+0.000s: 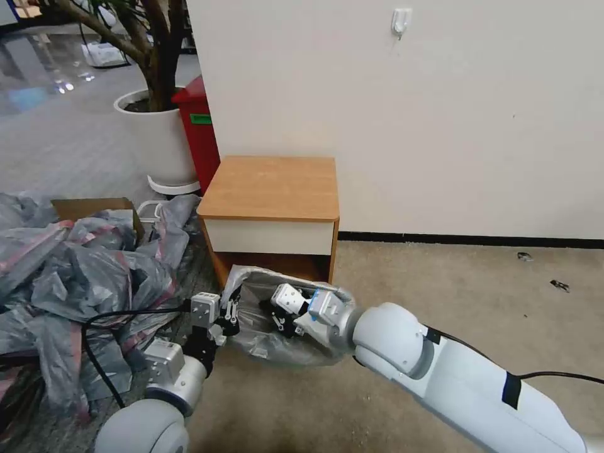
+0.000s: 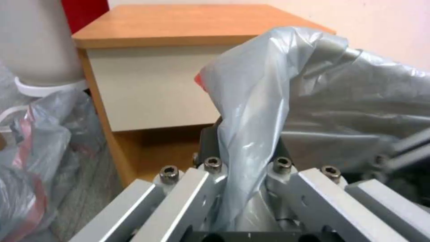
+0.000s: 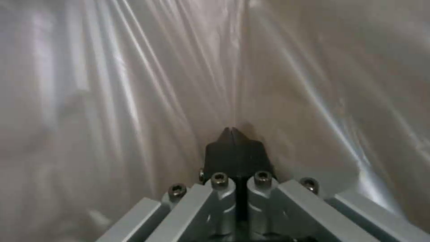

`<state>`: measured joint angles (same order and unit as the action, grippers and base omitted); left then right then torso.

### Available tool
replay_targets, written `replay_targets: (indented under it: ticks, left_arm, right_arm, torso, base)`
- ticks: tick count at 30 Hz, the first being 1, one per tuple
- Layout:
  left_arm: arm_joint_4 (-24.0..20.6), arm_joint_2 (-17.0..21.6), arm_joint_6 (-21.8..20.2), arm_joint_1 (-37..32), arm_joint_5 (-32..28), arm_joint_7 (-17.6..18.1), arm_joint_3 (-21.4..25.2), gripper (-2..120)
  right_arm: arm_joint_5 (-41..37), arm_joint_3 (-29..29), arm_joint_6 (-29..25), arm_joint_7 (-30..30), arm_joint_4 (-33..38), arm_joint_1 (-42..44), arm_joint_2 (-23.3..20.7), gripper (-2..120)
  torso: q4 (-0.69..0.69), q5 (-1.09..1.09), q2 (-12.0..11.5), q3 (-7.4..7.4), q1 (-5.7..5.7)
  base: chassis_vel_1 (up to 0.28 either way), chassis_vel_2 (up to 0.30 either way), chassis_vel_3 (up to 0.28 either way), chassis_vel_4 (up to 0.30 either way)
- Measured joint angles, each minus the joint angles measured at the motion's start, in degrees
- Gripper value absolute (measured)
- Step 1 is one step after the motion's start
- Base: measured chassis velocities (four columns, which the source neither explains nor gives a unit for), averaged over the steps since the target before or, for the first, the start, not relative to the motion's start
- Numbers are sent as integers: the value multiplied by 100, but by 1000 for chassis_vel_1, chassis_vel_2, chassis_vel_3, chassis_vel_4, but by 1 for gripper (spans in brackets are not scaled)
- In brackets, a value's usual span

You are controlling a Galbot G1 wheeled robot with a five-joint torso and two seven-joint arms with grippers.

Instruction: Pick up the garbage bag from the table and place it over the trash can.

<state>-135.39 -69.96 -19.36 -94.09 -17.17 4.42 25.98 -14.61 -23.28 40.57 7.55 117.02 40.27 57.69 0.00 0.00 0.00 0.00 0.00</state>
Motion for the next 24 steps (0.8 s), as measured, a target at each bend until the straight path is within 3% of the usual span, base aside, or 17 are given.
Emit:
replay_targets:
  ticks: [24]
  left_arm:
    - [-211,-28,-110,27,387,-140,-351,5]
  right_arm:
    - [597,-699,-4,-278,-879,-324,236,0]
  torso:
    - [0,0,0,0,0]
  base:
    - [0,0,0,0]
